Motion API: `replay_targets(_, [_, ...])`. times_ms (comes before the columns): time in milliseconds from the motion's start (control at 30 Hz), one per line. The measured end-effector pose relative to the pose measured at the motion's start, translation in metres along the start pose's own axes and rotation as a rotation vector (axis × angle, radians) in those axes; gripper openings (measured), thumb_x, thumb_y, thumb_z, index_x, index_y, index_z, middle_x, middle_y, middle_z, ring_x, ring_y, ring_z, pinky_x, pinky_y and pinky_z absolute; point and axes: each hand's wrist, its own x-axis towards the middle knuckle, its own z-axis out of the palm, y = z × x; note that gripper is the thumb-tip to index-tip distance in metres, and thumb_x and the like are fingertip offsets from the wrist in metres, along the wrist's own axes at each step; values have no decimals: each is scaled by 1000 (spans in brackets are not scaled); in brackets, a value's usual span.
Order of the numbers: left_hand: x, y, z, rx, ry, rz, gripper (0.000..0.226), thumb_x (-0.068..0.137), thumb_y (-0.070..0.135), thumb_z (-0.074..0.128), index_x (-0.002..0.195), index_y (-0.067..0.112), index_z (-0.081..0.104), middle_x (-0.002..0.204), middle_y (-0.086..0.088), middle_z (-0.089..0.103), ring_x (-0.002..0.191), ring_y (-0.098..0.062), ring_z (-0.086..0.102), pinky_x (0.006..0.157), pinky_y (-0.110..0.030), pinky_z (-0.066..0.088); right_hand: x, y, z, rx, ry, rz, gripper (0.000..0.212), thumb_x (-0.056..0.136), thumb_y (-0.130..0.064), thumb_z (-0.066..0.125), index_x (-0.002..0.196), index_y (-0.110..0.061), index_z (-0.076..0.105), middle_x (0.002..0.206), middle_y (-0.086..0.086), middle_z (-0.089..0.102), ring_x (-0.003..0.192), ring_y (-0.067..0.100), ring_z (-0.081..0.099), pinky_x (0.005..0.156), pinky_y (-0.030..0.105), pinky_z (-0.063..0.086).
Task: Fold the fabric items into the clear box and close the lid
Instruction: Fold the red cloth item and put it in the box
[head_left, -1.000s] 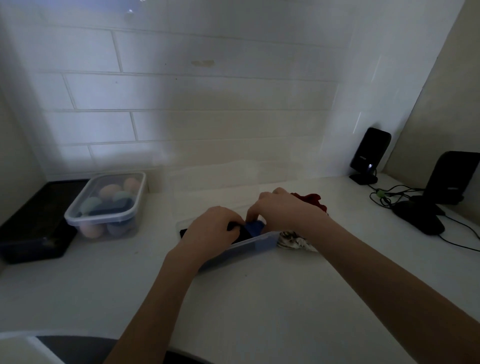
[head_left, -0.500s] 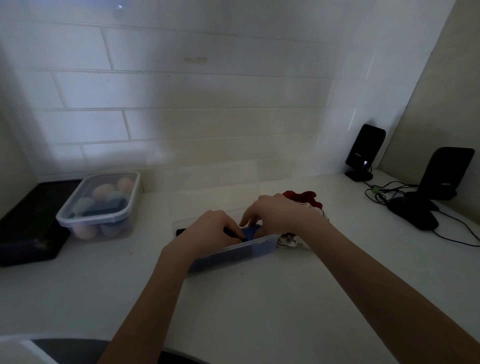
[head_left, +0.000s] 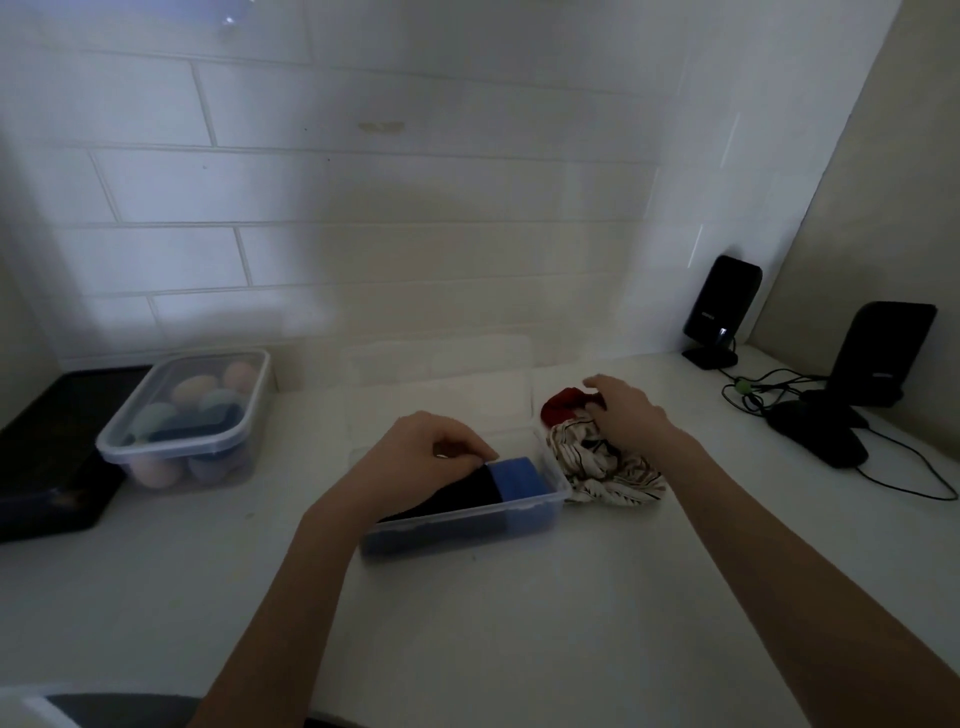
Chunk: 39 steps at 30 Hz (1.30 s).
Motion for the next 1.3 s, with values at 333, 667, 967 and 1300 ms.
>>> replay_targets(333, [-18, 5, -4, -49, -216, 47, 20, 83, 17, 66, 101, 24, 71, 99, 14, 71, 90, 4, 64, 80, -7, 47, 8, -15, 13, -93, 139, 66, 28, 90, -33, 48, 112, -24, 62, 110, 3, 65, 105, 26, 57, 91, 40, 33])
replay_targets(667, [-12, 10, 13, 19, -264, 106, 26, 78, 16, 72, 102, 25, 72, 96, 15, 71, 88, 6, 64, 80, -6, 47, -33, -59, -30, 688, 559, -362, 8, 91, -16, 57, 92, -13, 64, 80, -2, 65, 66, -2, 61, 61, 6, 45])
replay_targets(967, [-10, 26, 30, -116, 151, 125, 6, 80, 29, 68, 84, 28, 71, 80, 16, 69, 76, 1, 66, 69, -9, 50, -81, -83, -39, 1079, 239, -381, 7, 90, -15, 60, 92, -9, 63, 56, -4, 62, 53, 16, 60, 52, 30, 51])
replay_targets(1300, [-14, 40, 21, -505, 365, 107, 21, 90, 20, 54, 108, 30, 59, 99, 7, 69, 85, -9, 66, 67, -14, 51, -89, -88, -14, 989, 23, -320, 14, 90, -19, 61, 96, -7, 56, 81, 14, 70, 65, 28, 69, 49, 38, 57])
